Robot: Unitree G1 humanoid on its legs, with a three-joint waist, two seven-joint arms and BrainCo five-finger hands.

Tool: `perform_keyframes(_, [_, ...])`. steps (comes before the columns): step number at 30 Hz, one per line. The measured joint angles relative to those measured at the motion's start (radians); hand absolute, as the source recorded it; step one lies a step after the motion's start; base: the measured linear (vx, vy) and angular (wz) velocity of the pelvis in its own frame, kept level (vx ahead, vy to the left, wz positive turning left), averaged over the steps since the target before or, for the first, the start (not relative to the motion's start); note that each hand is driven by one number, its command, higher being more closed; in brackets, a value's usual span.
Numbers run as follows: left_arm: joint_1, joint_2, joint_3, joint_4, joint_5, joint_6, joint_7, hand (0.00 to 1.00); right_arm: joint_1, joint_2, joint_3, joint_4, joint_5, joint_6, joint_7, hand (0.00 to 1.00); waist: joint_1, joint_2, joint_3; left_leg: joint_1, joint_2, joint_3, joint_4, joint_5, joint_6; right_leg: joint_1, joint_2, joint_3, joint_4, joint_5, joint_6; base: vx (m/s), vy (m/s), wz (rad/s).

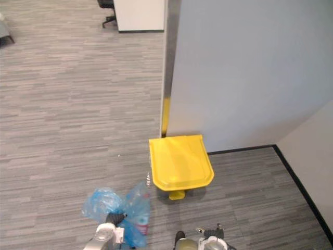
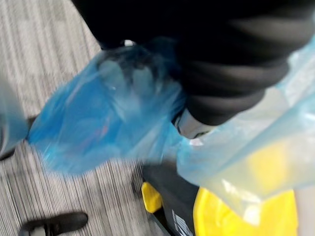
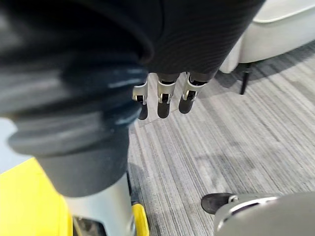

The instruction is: Gather rubbish on tea table into small bin, then transfer packed bag to large trash can.

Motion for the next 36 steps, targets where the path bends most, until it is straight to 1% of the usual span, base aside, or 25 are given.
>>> perform_keyframes(3, [0.005, 0.018, 0.001, 0.004, 0.0, 0.0, 0.002, 1.0, -0.009, -0.001, 0.0, 0.004, -0.001, 0.0, 0.003, 0.0, 0.003, 0.005, 0.0, 0.015, -0.008, 0.022, -0.007, -0.004, 0.006, -0.004, 0.002, 0.024, 0.004, -0.001, 0.0, 0.03, 0.056, -0.25])
perform_keyframes(4, [0.0, 0.018, 0.001, 0.003, 0.0, 0.0, 0.002, 1.0, -0.017, -0.005, 0.0, 0.007, -0.002, 0.001, 0.004, 0.0, 0.002, 0.015, 0.005, 0.017, -0.009, 0.029, -0.011, -0.005, 0.009, -0.022, 0.001, 0.032, 0.03, -0.012, 0.0, 0.01, 0.01, -0.22])
perform_keyframes(5, [0.0, 0.015, 0.002, 0.002, 0.0, 0.0, 0.002, 1.0, -0.024, -0.005, 0.0, 0.007, -0.002, 0.0, 0.005, 0.0, 0.003, 0.019, 0.006, 0.019, -0.014, 0.039, -0.011, -0.013, 0.019, -0.062, -0.006, 0.045, 0.104, -0.045, 0.0, 0.02, 0.01, -0.23])
perform_keyframes(6, [0.0, 0.015, 0.002, 0.002, 0.0, 0.0, 0.003, 1.0, -0.027, -0.005, 0.0, 0.007, -0.002, 0.0, 0.005, 0.0, 0.005, 0.019, 0.008, 0.022, -0.017, 0.04, -0.011, -0.016, 0.024, -0.072, -0.012, 0.046, 0.132, -0.057, 0.003, 0.01, 0.0, -0.2])
perform_keyframes(7, [0.0, 0.01, 0.001, 0.003, -0.001, 0.0, 0.006, 1.0, -0.037, -0.009, -0.001, 0.006, -0.002, -0.002, 0.006, 0.0, 0.003, 0.022, 0.022, 0.044, -0.021, 0.04, -0.013, -0.027, 0.03, -0.104, -0.021, 0.047, 0.252, -0.083, 0.005, -0.01, -0.003, -0.08])
perform_keyframes(8, [0.0, 0.006, 0.002, 0.002, -0.001, 0.0, 0.008, 1.0, -0.038, -0.011, -0.002, 0.004, -0.002, -0.002, 0.006, 0.0, 0.001, 0.025, 0.026, 0.055, -0.017, 0.037, -0.012, -0.036, 0.031, -0.117, -0.024, 0.045, 0.301, -0.085, 0.004, -0.05, -0.014, 0.08])
perform_keyframes(9, [0.003, -0.005, 0.003, -0.002, -0.001, 0.0, 0.018, 1.0, -0.038, -0.013, -0.007, -0.009, 0.0, -0.012, 0.006, 0.0, -0.005, 0.022, 0.034, 0.083, -0.01, 0.012, 0.016, -0.079, 0.047, -0.177, -0.047, 0.032, 0.503, -0.08, 0.002, -0.05, -0.008, 0.16])
perform_keyframes(10, [0.003, -0.006, 0.004, -0.002, -0.001, 0.0, 0.02, 1.0, -0.038, -0.012, -0.007, -0.012, 0.0, -0.014, 0.006, 0.0, -0.007, 0.015, 0.038, 0.092, -0.013, 0.01, 0.02, -0.084, 0.052, -0.195, -0.056, 0.028, 0.563, -0.07, 0.002, -0.02, -0.017, 0.26])
perform_keyframes(11, [0.005, -0.011, 0.009, 0.001, -0.001, 0.001, 0.023, 1.0, -0.038, -0.01, -0.004, -0.025, 0.0, -0.014, 0.004, 0.0, -0.004, 0.012, 0.046, 0.119, -0.008, 0.004, 0.032, -0.098, 0.057, -0.236, -0.071, 0.017, 0.628, -0.101, -0.002, 0.08, -0.029, 0.25])
perform_keyframes(12, [0.005, -0.011, 0.023, 0.001, -0.001, 0.002, 0.023, 1.0, -0.035, -0.006, -0.004, -0.032, 0.001, -0.012, 0.005, 0.0, -0.001, 0.001, 0.05, 0.126, 0.006, -0.012, 0.057, -0.121, 0.052, -0.261, -0.072, -0.018, 0.594, -0.127, -0.011, 0.16, -0.076, 0.41])
perform_keyframes(14, [0.001, -0.01, 0.035, 0.001, -0.001, 0.002, 0.022, 1.0, -0.037, 0.0, -0.02, -0.048, 0.002, -0.013, 0.004, 0.0, -0.003, 0.001, 0.052, 0.12, 0.032, -0.031, 0.087, -0.143, 0.041, -0.293, -0.066, -0.06, 0.433, -0.096, -0.017, 0.21, -0.098, 0.38])
perform_keyframes(15, [0.001, -0.012, 0.041, 0.0, -0.001, 0.002, 0.023, 1.0, -0.037, 0.004, -0.038, -0.047, 0.003, -0.013, 0.003, 0.0, -0.003, 0.006, 0.06, 0.119, 0.059, -0.038, 0.119, -0.169, 0.023, -0.295, -0.051, -0.085, 0.244, -0.035, -0.009, 0.32, -0.159, 0.21])
perform_keyframes(16, [0.001, -0.015, 0.047, -0.003, -0.002, 0.002, 0.022, 1.0, -0.04, 0.004, -0.041, -0.048, 0.004, -0.01, 0.001, 0.0, 0.004, 0.006, 0.067, 0.12, 0.078, -0.037, 0.163, -0.202, -0.004, -0.281, -0.028, -0.088, 0.122, -0.001, 0.003, 0.48, -0.266, 0.24])
perform_keyframes(17, [0.002, -0.024, 0.067, -0.003, -0.003, 0.001, 0.022, 1.0, -0.032, 0.007, -0.04, -0.048, 0.004, -0.009, -0.003, 0.0, 0.006, 0.001, 0.066, 0.125, 0.085, -0.041, 0.208, -0.243, -0.035, -0.258, -0.016, -0.086, 0.091, -0.031, 0.041, 0.38, -0.226, 0.04])
perform_keyframes(18, [-0.007, -0.04, 0.08, -0.001, -0.003, 0.002, 0.023, 1.0, -0.037, 0.005, -0.044, -0.048, 0.007, -0.008, -0.003, 0.0, 0.01, 0.008, 0.07, 0.143, 0.096, -0.04, 0.221, -0.262, -0.05, -0.254, -0.004, -0.086, 0.097, 0.005, 0.047, 0.33, -0.16, -0.12])
perform_keyframes(19, [-0.014, -0.058, 0.081, -0.002, -0.003, 0.0, 0.024, 1.0, -0.044, -0.005, -0.043, -0.051, 0.004, -0.006, -0.005, 0.0, 0.017, 0.036, 0.083, 0.158, 0.119, -0.033, 0.222, -0.265, -0.056, -0.254, 0.017, -0.079, 0.127, -0.007, 0.049, 0.33, -0.129, -0.13])
perform_keyframes(20, [-0.041, -0.087, 0.078, -0.005, -0.003, -0.005, 0.023, 1.0, -0.044, -0.003, -0.058, -0.094, 0.003, -0.004, -0.006, 0.0, 0.012, 0.058, 0.096, 0.158, 0.128, -0.033, 0.211, -0.245, -0.044, -0.282, 0.023, -0.077, 0.194, -0.034, 0.03, 0.3, -0.119, -0.01])
perform_keyframes(22, [-0.059, -0.107, 0.078, -0.005, -0.003, -0.007, 0.022, 1.0, -0.033, 0.008, -0.082, -0.127, 0.004, -0.002, -0.006, 0.0, 0.01, 0.057, 0.099, 0.164, 0.127, -0.043, 0.207, -0.23, -0.028, -0.312, 0.015, -0.075, 0.278, -0.076, 0.017, 0.28, -0.145, 0.16])
perform_keyframes(23, [-0.061, -0.113, 0.078, -0.013, -0.003, -0.007, 0.021, 1.0, -0.024, 0.01, -0.082, -0.14, 0.004, -0.002, -0.006, 0.0, 0.01, 0.054, 0.098, 0.182, 0.132, -0.048, 0.208, -0.224, -0.018, -0.32, 0.01, -0.078, 0.345, -0.131, 0.019, 0.22, -0.124, 0.14])
perform_keyframes(24, [-0.062, -0.113, 0.078, -0.02, -0.002, -0.007, 0.02, 1.0, -0.02, 0.011, -0.082, -0.143, 0.003, -0.002, -0.005, 0.0, 0.01, 0.054, 0.098, 0.189, 0.136, -0.049, 0.208, -0.224, -0.018, -0.321, 0.007, -0.082, 0.365, -0.15, 0.022, 0.19, -0.11, 0.26])
perform_keyframes(25, [-0.06, -0.112, 0.08, -0.038, -0.002, -0.008, 0.02, 1.0, -0.013, 0.012, -0.082, -0.154, 0.004, -0.002, -0.005, 0.0, 0.01, 0.053, 0.099, 0.192, 0.145, -0.06, 0.211, -0.224, -0.018, -0.325, -0.001, -0.096, 0.408, -0.195, 0.024, 0.16, -0.096, 0.41])
perform_keyframes(26, [-0.07, -0.11, 0.08, -0.04, -0.002, -0.008, 0.019, 1.0, -0.014, 0.01, -0.081, -0.155, 0.004, 0.0, -0.002, 0.0, 0.01, 0.05, 0.101, 0.183, 0.151, -0.083, 0.212, -0.223, -0.019, -0.327, -0.013, -0.119, 0.429, -0.22, 0.027, 0.14, -0.088, 0.44])
perform_keyframes(29, [-0.086, -0.108, 0.081, -0.042, -0.003, -0.008, 0.02, 1.0, -0.018, 0.009, -0.075, -0.158, 0.004, 0.001, -0.001, 0.0, 0.017, 0.047, 0.095, 0.131, 0.162, -0.098, 0.215, -0.214, -0.034, -0.352, -0.022, -0.147, 0.431, -0.222, 0.012, 0.1, -0.051, 0.34])
perform_keyframes(32, [-0.087, -0.099, 0.081, -0.046, -0.003, -0.009, 0.02, 1.0, -0.031, 0.005, -0.049, -0.16, 0.004, 0.005, -0.003, 0.0, 0.018, 0.048, 0.095, 0.093, 0.167, -0.104, 0.241, -0.212, -0.038, -0.361, -0.032, -0.165, 0.426, -0.212, 0.013, 0.04, -0.006, 0.19])
perform_keyframes(36, [-0.094, -0.09, 0.08, -0.1, -0.003, -0.011, 0.02, 1.0, -0.054, 0.011, 0.055, -0.203, 0.003, 0.006, -0.002, 0.0, 0.034, 0.047, 0.094, -0.022, 0.179, -0.129, 0.348, -0.212, -0.039, -0.395, -0.043, -0.191, 0.415, -0.194, 0.008, -0.01, -0.015, 0.2])
